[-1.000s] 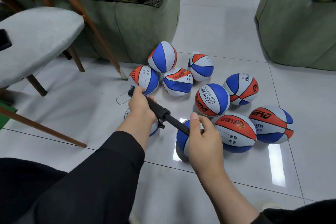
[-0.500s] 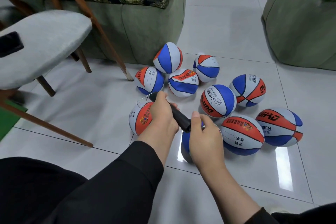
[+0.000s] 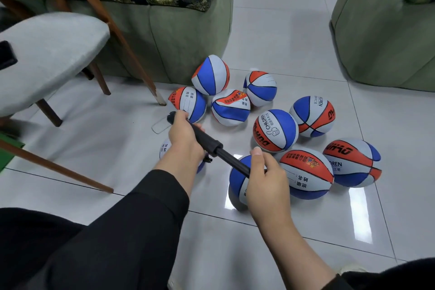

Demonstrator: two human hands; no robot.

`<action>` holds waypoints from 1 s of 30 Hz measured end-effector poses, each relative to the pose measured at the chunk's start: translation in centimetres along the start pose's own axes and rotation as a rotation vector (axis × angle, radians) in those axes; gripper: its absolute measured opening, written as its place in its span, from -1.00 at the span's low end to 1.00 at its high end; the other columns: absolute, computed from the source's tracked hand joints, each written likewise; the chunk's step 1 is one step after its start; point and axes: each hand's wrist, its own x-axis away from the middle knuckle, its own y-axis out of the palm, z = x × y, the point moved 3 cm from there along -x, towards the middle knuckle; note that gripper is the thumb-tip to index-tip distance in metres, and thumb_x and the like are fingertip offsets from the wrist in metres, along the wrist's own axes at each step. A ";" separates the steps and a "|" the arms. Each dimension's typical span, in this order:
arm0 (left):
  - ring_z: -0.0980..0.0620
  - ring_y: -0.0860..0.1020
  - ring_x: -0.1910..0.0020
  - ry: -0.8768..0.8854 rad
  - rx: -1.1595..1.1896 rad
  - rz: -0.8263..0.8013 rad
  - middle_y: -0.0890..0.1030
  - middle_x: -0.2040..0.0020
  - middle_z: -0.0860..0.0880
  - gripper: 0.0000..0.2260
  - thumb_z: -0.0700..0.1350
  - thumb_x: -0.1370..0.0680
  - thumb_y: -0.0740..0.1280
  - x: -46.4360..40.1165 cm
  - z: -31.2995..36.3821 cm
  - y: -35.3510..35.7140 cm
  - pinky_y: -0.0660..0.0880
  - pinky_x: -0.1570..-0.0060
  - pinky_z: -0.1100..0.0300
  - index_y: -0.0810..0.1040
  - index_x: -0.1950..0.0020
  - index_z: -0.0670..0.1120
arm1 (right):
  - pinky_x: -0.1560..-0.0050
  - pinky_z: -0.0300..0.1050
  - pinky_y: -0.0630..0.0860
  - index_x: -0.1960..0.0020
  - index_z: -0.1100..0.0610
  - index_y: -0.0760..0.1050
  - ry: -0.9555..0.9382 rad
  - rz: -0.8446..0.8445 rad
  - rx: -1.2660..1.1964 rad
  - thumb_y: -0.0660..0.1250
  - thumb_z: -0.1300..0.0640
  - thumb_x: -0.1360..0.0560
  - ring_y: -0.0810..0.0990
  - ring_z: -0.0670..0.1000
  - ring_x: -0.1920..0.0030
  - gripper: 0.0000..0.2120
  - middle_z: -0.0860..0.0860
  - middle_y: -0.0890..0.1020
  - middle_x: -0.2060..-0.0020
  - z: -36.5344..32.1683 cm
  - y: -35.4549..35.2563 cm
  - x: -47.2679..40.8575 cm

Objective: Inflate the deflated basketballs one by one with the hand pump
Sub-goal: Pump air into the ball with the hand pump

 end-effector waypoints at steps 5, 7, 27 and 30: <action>0.03 0.46 0.42 -0.035 0.017 -0.067 0.49 0.45 0.04 -0.81 0.02 -0.51 0.39 1.7 -3.6 0.7 0.46 0.25 0.16 0.48 0.07 -0.07 | 0.07 -0.06 0.34 -0.05 0.11 0.58 -0.005 0.010 -0.029 0.09 -0.09 -0.70 0.48 -0.01 0.15 -0.63 -0.15 0.54 0.27 -0.3 0.9 -0.5; 0.03 0.45 0.43 -0.031 0.006 -0.072 0.48 0.49 0.04 -0.81 0.01 -0.54 0.37 2.3 -4.6 0.7 0.46 0.25 0.15 0.46 0.11 -0.07 | 0.06 -0.06 0.35 -0.07 0.10 0.59 0.003 0.010 -0.036 0.09 -0.10 -0.70 0.50 0.03 0.11 -0.63 -0.15 0.55 0.25 -0.4 1.3 -0.6; 0.01 0.50 0.32 -0.031 0.018 0.003 0.53 0.34 -0.01 -0.84 0.00 -0.52 0.41 -0.4 -0.8 0.0 0.53 0.20 0.13 0.52 0.06 -0.06 | 0.01 0.02 0.52 -0.04 -0.04 0.57 -0.031 0.024 -0.003 0.07 -0.28 -0.62 0.55 0.04 0.09 -0.58 -0.10 0.58 0.22 0.4 -0.5 -0.3; 0.03 0.48 0.38 -0.063 0.024 -0.039 0.50 0.42 0.03 -0.81 0.04 -0.50 0.41 0.7 -2.8 0.5 0.49 0.21 0.15 0.50 0.10 -0.05 | -0.06 0.05 0.50 -0.09 -0.01 0.58 -0.021 0.031 -0.005 0.08 -0.18 -0.67 0.57 0.06 0.00 -0.63 -0.10 0.62 0.16 0.2 0.1 -0.5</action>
